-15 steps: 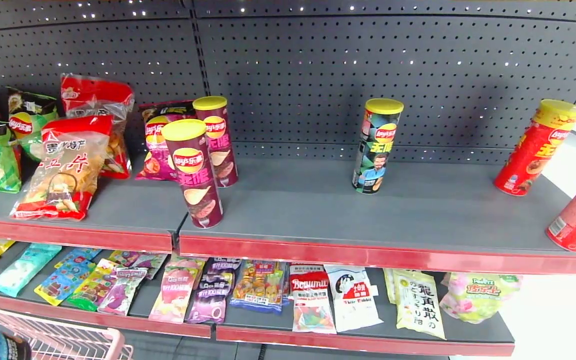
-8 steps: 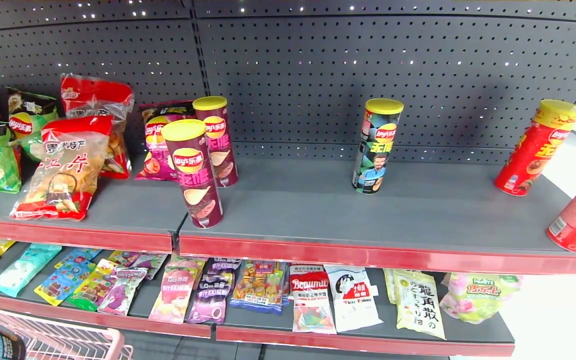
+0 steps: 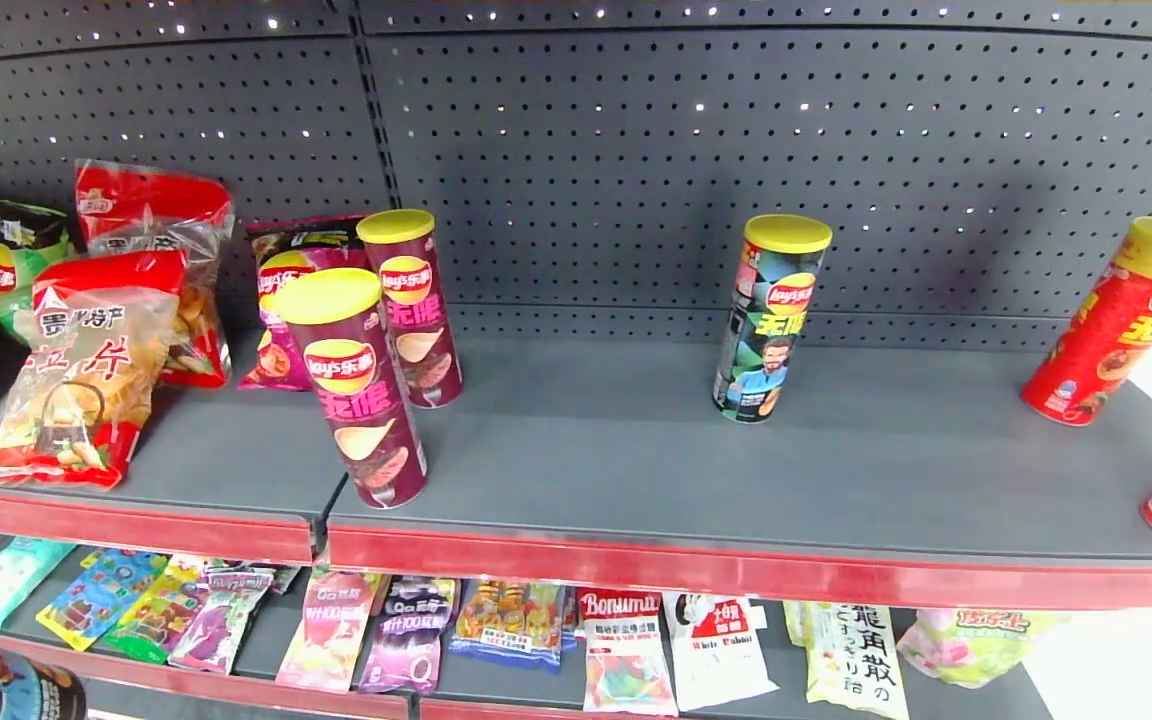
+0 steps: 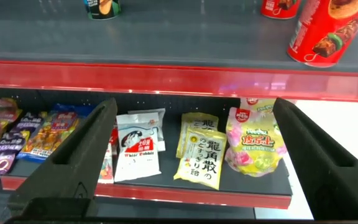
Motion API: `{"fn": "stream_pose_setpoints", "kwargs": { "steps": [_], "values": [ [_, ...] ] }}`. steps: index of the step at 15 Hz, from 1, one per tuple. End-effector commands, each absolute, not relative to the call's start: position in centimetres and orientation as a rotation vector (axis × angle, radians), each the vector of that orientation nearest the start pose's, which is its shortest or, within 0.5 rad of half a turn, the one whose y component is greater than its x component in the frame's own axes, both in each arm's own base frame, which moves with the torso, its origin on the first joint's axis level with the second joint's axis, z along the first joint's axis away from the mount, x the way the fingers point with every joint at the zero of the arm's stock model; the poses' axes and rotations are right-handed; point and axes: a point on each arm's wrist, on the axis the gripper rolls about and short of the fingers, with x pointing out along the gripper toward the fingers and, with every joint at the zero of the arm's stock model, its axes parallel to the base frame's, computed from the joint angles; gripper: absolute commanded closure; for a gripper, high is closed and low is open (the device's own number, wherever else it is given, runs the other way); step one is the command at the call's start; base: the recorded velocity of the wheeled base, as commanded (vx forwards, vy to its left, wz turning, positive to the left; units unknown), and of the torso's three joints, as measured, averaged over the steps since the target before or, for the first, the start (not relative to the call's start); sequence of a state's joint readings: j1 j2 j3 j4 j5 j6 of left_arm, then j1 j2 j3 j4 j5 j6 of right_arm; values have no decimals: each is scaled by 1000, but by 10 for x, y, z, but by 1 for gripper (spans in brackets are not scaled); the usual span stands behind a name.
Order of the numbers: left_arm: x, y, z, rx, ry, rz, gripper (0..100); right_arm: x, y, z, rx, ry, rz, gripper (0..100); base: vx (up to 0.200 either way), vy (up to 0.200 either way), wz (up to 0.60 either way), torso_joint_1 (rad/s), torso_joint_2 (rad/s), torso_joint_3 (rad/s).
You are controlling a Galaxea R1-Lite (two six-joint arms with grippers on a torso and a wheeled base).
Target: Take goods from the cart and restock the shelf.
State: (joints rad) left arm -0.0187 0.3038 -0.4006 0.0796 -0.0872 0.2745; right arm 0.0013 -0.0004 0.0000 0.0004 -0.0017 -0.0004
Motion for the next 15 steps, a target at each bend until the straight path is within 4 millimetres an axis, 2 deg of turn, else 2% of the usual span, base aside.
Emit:
{"fn": "stream_pose_setpoints", "kwargs": {
  "steps": [1,7,10,11,12,13,14,15],
  "values": [
    [-18,-2,183,275,-36,-118,100,-23,0,75,0,0,0,0,0,0,0,0,0,0],
    [-27,-6,167,245,-23,-298,100,-23,0,76,-9,0,3,0,0,0,0,0,0,0],
    [-25,-6,163,210,-4,-321,100,-23,0,76,-26,-5,8,0,0,0,0,0,0,0],
    [-24,-6,164,209,2,-319,100,-24,1,87,-29,-21,40,0,0,0,0,0,0,0],
    [-22,-6,164,208,13,-317,100,-15,1,134,-9,9,61,0,0,0,0,0,0,0],
    [-22,-6,163,208,18,-300,100,9,2,193,95,27,80,0,0,0,0,0,0,0],
    [-22,-6,163,207,25,-296,100,20,2,209,125,48,109,0,0,0,0,0,0,0],
    [-20,-6,163,204,38,-299,100,35,5,215,124,97,185,0,0,0,0,0,0,0]
  ]
}}
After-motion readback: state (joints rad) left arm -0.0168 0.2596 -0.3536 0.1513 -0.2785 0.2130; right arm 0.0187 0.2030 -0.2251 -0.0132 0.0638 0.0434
